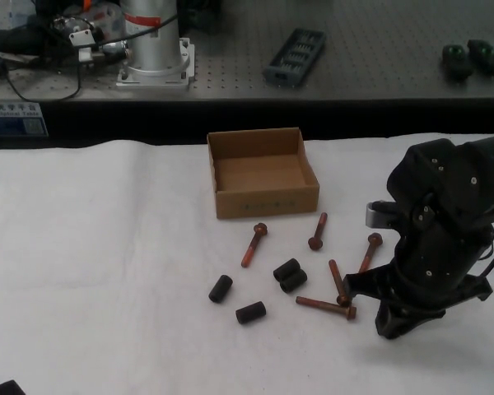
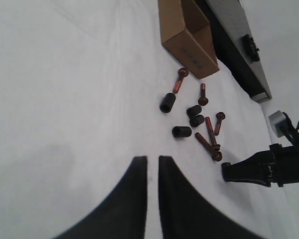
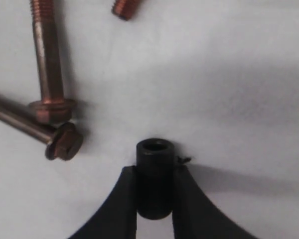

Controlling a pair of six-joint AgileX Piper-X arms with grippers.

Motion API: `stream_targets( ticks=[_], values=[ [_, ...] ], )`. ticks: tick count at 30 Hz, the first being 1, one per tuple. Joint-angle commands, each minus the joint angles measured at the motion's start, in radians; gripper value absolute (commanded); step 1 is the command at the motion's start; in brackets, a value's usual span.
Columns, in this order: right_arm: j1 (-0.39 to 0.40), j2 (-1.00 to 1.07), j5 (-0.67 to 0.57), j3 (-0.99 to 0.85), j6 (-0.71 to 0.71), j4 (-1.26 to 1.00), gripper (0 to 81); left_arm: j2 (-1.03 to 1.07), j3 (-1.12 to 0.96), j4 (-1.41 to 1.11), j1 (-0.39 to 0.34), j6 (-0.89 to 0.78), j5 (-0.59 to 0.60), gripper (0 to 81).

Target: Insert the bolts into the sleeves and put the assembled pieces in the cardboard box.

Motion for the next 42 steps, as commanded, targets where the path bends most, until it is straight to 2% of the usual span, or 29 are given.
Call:
stream_targets(
  ticks=[1, 13, 18, 22, 33, 38, 40, 42],
  values=[
    [0.004, -0.039, -0.063, 0.011, -0.010, 0.038, 2.9, 0.000, -0.011, -0.078, 0.002, 0.039, 0.040, 6.6],
    [0.002, -0.272, -0.058, 0.011, -0.122, 0.107, 2.9, 0.001, -0.064, -0.097, 0.000, 0.083, 0.038, 6.6],
    [0.002, -0.331, -0.058, 0.011, -0.146, 0.152, 2.9, 0.151, -0.126, -0.098, -0.037, 0.142, 0.036, 6.6],
    [0.002, -0.366, -0.058, 0.011, -0.187, 0.194, 2.9, 0.335, -0.212, -0.098, -0.120, 0.212, -0.031, 6.6],
    [0.002, -0.518, -0.058, 0.011, -0.190, 0.244, 2.9, 1.014, -0.530, -0.175, -0.450, 0.394, -0.236, 6.6],
    [0.002, -0.613, -0.058, 0.011, -0.190, 0.255, 2.9, 1.281, -0.712, -0.197, -0.494, 0.485, -0.262, 7.6],
    [0.002, -0.651, -0.058, 0.011, -0.190, 0.265, 2.9, 1.373, -0.782, -0.197, -0.503, 0.540, -0.262, 13.2],
    [0.002, -0.686, -0.058, 0.011, -0.190, 0.277, 2.9, 1.449, -0.859, -0.197, -0.505, 0.554, -0.262, 23.5]
  ],
)
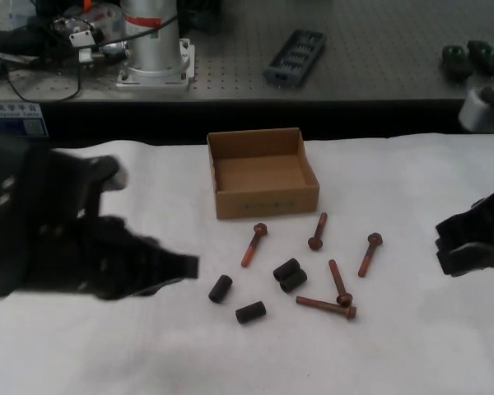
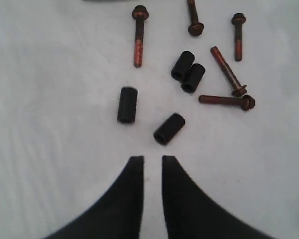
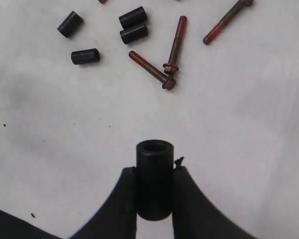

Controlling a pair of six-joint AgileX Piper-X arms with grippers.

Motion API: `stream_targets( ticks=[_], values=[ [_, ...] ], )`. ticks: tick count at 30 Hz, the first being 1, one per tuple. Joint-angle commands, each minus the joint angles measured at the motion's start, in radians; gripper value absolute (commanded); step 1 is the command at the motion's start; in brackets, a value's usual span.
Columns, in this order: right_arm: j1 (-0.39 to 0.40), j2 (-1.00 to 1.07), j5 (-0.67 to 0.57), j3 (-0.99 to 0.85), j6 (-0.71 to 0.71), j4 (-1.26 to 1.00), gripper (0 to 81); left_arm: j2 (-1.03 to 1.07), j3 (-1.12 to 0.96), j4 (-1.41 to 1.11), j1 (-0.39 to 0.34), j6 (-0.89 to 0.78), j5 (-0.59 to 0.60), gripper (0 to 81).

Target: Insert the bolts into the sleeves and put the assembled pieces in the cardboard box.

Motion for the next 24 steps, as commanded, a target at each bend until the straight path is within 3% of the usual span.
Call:
stream_targets(
  ticks=[1, 4, 15, 24],
  values=[
    [0.000, -0.051, -0.011, -0.006, -0.013, 0.023, 2.9, 0.104, -0.110, -0.010, -0.007, 0.043, -0.011, 28.7],
    [0.000, -0.091, -0.011, -0.006, -0.013, 0.037, 2.9, 0.207, -0.207, -0.010, -0.007, 0.043, -0.021, 35.6],
    [0.000, -0.138, -0.011, -0.006, -0.013, 0.055, 2.9, 0.518, -0.499, 0.032, -0.049, 0.170, -0.018, 33.9],
    [0.000, -0.138, -0.011, -0.006, -0.013, 0.056, 2.9, 0.661, -0.637, 0.061, -0.102, 0.336, -0.089, 33.9]
  ],
)
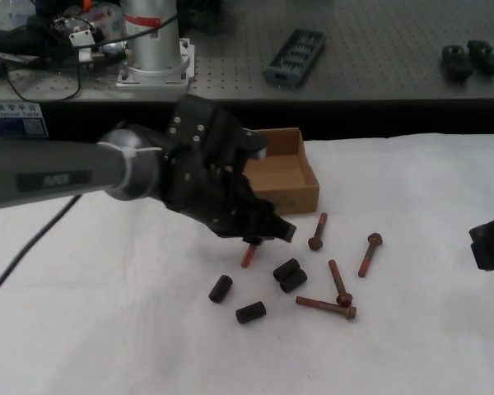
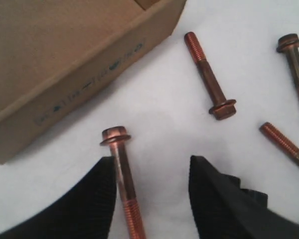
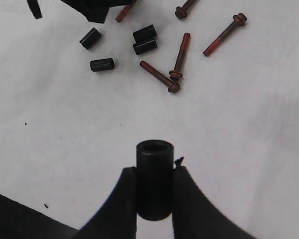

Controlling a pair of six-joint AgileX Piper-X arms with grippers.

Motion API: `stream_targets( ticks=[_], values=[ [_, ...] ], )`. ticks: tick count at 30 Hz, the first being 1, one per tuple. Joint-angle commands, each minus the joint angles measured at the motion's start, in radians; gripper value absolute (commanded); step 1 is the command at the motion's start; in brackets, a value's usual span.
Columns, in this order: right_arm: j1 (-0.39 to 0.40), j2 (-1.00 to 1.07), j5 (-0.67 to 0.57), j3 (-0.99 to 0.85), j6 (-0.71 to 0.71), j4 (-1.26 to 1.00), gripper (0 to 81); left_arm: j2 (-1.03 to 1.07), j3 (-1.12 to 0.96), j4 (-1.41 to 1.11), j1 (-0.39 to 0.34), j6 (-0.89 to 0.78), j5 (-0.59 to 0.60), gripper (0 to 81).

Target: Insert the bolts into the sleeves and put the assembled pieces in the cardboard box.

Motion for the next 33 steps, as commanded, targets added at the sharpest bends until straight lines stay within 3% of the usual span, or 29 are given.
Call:
stream_targets(
  ticks=[1, 27, 33],
  values=[
    [0.000, -0.008, -0.011, -0.006, -0.011, 0.004, 2.9, 0.052, -0.062, 0.049, -0.022, 0.086, -0.041, 33.9],
    [0.000, -0.008, -0.011, -0.006, -0.011, 0.004, 2.9, 0.149, -0.074, -0.001, -0.021, 0.130, -0.114, 33.9],
    [0.000, -0.008, -0.011, -0.006, -0.011, 0.004, 2.9, 0.159, -0.074, -0.001, -0.021, 0.130, -0.184, 33.9]
  ],
)
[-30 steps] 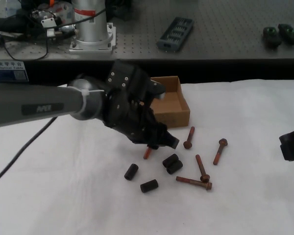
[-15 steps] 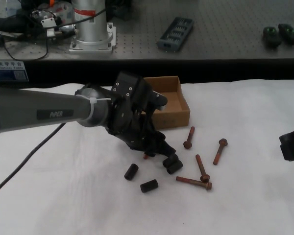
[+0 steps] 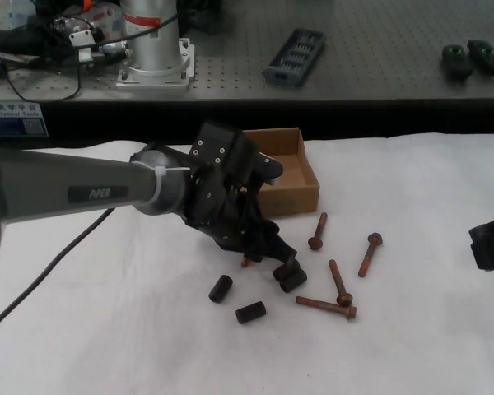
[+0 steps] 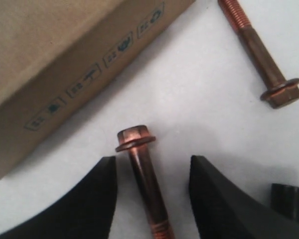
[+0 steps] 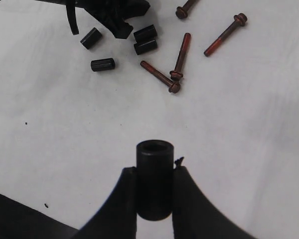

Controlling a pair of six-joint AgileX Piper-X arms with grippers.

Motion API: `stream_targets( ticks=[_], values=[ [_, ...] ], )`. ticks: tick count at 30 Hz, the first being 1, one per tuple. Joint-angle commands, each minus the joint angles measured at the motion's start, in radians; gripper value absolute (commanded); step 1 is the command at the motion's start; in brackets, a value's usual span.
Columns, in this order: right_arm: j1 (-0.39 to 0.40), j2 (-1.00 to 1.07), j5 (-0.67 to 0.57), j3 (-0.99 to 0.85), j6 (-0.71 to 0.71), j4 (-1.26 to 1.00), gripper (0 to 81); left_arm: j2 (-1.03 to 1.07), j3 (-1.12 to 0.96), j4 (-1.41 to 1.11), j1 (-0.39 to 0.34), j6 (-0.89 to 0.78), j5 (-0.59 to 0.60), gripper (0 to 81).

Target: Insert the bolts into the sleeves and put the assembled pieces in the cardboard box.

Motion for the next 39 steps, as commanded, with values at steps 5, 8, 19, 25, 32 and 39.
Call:
stream_targets(
  ticks=[5, 8, 19, 25, 32, 39],
  values=[
    [0.000, -0.008, -0.011, -0.006, -0.011, 0.004, 2.9, 0.028, -0.005, 0.002, -0.002, 0.012, -0.085, 30.2],
    [0.000, -0.008, -0.011, -0.006, -0.011, 0.004, 2.9, 0.028, -0.005, 0.002, -0.002, 0.012, -0.085, 20.1],
    [0.000, -0.008, -0.011, -0.006, -0.011, 0.004, 2.9, 0.022, -0.005, 0.145, -0.003, 0.012, -0.085, 0.6],
    [0.000, -0.008, -0.008, -0.006, -0.037, 0.003, 2.9, -0.028, -0.005, 0.176, -0.003, 0.012, -0.085, 0.6],
    [0.000, -0.008, -0.008, -0.006, -0.056, 0.003, 2.9, -0.137, -0.005, 0.190, -0.003, -0.025, -0.042, 0.6],
    [0.000, -0.004, -0.064, -0.006, -0.079, -0.004, 2.9, -0.274, -0.005, 0.190, 0.000, -0.209, 0.095, 0.6]
  ],
)
